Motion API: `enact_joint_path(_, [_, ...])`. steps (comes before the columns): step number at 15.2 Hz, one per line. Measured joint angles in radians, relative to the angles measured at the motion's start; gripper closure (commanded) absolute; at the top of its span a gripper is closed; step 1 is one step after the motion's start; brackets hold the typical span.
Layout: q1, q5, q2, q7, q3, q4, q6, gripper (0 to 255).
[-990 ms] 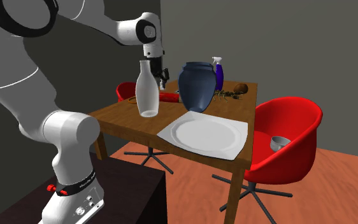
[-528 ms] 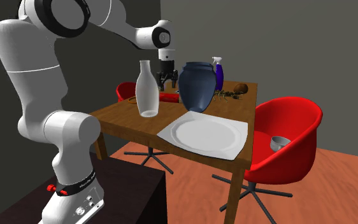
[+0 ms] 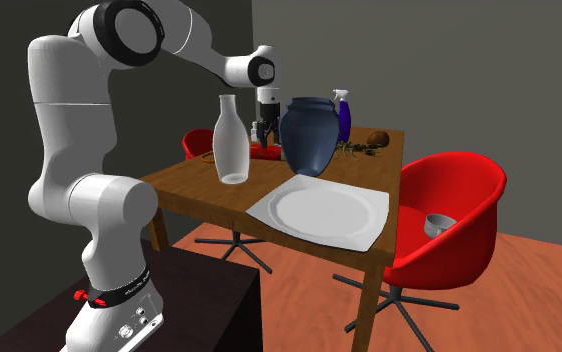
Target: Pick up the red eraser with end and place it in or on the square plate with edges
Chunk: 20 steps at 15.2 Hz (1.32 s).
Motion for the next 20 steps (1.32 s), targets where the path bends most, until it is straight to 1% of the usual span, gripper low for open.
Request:
enact_joint_path(4, [0.0, 0.004, 0.006, -0.005, 0.001, -0.035, 0.04, 0])
enact_joint_path(10, [0.0, 0.004, 0.007, -0.005, 0.001, -0.04, 0.047, 0])
enact_joint_path(11, [0.0, 0.004, 0.007, -0.005, 0.001, -0.04, 0.047, 255])
enact_joint_path(20, [0.0, 0.004, 0.005, -0.005, 0.001, -0.039, 0.047, 255])
